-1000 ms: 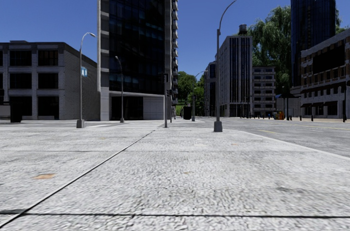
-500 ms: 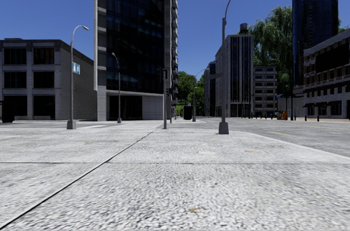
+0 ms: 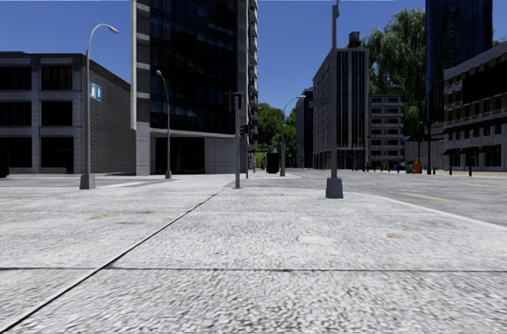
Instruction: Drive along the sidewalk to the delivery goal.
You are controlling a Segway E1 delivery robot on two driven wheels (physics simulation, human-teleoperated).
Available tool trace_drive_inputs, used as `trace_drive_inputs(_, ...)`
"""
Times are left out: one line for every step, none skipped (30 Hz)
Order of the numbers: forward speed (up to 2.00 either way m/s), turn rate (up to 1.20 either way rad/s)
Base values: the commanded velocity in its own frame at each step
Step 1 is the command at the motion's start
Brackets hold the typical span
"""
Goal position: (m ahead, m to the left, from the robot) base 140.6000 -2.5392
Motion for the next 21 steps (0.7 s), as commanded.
trace_drive_inputs(2.0, 0.0)
trace_drive_inputs(2.0, 0.0)
trace_drive_inputs(2.0, 0.0)
trace_drive_inputs(2.0, 0.0)
trace_drive_inputs(2.0, 0.0)
trace_drive_inputs(2.0, 0.0)
trace_drive_inputs(2.0, 0.0)
trace_drive_inputs(2.0, 0.0)
trace_drive_inputs(2.0, 0.0)
trace_drive_inputs(2.0, 0.0)
trace_drive_inputs(2.0, 0.0)
trace_drive_inputs(2.0, 0.0)
trace_drive_inputs(2.0, 0.0)
trace_drive_inputs(2.0, 0.0)
trace_drive_inputs(2.0, 0.13)
trace_drive_inputs(2.0, 0.32)
trace_drive_inputs(2.0, 0.53)
trace_drive_inputs(2.0, 0.73)
trace_drive_inputs(2.0, 0.85)
trace_drive_inputs(2.0, 0.85)
trace_drive_inputs(2.0, 0.89)
